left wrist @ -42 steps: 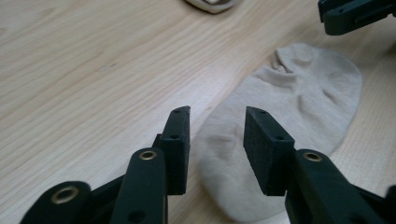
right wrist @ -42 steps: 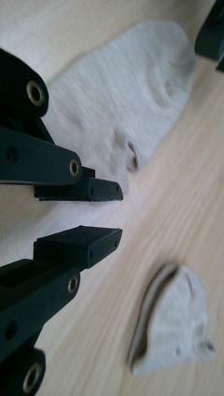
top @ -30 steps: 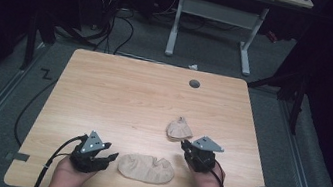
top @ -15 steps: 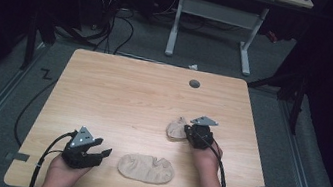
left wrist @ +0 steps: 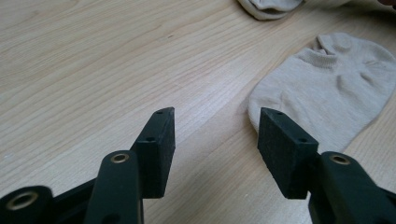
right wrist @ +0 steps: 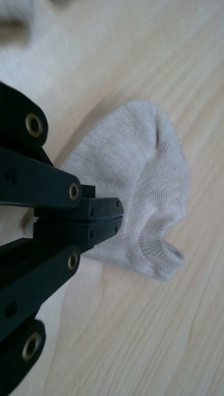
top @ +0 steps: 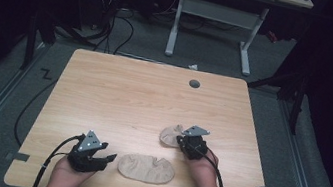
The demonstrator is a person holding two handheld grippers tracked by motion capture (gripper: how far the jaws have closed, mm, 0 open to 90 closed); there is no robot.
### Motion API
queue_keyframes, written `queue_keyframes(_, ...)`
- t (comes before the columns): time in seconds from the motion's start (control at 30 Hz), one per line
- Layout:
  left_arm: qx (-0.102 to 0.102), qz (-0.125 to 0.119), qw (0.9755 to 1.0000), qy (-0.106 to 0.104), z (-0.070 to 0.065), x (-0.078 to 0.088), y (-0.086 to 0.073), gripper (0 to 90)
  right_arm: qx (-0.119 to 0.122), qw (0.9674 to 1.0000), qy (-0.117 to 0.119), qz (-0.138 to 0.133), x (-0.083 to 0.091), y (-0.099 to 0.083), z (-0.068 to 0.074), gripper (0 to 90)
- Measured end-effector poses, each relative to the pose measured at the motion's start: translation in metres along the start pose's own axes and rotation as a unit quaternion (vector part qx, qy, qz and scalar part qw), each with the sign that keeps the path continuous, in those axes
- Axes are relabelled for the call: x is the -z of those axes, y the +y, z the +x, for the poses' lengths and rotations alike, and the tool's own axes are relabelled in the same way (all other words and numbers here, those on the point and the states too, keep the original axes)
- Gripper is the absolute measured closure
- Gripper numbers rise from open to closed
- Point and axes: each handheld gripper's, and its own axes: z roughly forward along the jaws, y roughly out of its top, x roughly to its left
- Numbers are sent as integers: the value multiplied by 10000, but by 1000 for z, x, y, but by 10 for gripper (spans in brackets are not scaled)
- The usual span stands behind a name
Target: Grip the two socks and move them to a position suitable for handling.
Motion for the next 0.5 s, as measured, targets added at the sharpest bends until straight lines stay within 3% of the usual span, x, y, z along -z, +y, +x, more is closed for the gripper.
queue_keyframes(0.27,-97,19,9999,-78,-4,-2,2,467,254,9996,83,16,9,-5,23,885)
queue_keyframes(0.33,-98,19,9999,-78,-4,-2,3,465,157,9999,66,-11,11,-3,23,814)
queue_keyframes(0.5,-114,15,9999,-77,-4,-3,4,464,60,9984,172,-530,23,8,36,645)
